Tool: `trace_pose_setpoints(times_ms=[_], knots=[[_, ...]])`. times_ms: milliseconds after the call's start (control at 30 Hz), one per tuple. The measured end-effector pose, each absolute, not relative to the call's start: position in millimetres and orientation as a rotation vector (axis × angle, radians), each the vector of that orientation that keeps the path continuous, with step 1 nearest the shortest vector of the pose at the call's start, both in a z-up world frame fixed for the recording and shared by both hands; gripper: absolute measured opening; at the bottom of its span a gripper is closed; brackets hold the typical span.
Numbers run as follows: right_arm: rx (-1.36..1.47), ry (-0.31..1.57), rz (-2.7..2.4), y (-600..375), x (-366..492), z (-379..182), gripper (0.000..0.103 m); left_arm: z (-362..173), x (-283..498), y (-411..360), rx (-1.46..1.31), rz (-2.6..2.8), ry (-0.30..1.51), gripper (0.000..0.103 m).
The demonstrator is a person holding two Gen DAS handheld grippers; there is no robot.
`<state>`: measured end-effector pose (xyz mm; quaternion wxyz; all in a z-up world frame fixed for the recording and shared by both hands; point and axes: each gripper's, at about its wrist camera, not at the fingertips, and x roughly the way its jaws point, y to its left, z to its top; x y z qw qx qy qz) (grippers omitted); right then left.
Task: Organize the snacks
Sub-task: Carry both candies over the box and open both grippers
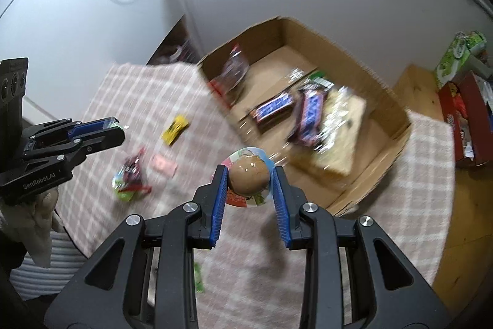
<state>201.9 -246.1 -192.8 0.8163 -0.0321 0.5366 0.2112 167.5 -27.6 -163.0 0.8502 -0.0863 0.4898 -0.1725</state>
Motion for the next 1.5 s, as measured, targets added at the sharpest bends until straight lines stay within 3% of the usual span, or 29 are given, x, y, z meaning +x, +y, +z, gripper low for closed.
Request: trace_pose_setpoints(times_ms=[467,1033,1067,1133,1167,1233,1500], knots=[[-0.075,1.125,0.306,-295.9,273.5,-195.1,0.03,-153.9,258.0,-67.6,-0.133,-0.407,0.997,0.021],[-0.07,1.179,0.233,-319.4,307.1,-219.8,0.032,-168.0,300.3,-111.7,-0.096,-0.462,1.056,0.023],[-0.07,1.178,0.234,-319.6,307.5,-219.8,0.033,-169.3,301.7,-112.8,-0.095,-0.463,1.067,0.026],[-0.076,1.18,0.238,-318.7,307.8,-219.9,0.038,-169.8,302.7,-114.2,-0.085,-0.446,1.074,0.046],[-0.084,1.178,0.236,-317.6,307.7,-219.4,0.044,-169.4,303.0,-114.1,-0.089,-0.445,1.072,0.049],[-0.094,1.162,0.235,-315.4,306.4,-216.9,0.064,-169.0,302.6,-112.5,-0.099,-0.443,1.071,0.049],[-0.097,1.146,0.244,-307.8,302.4,-210.1,0.065,-164.5,299.9,-103.9,-0.114,-0.432,1.058,0.049]])
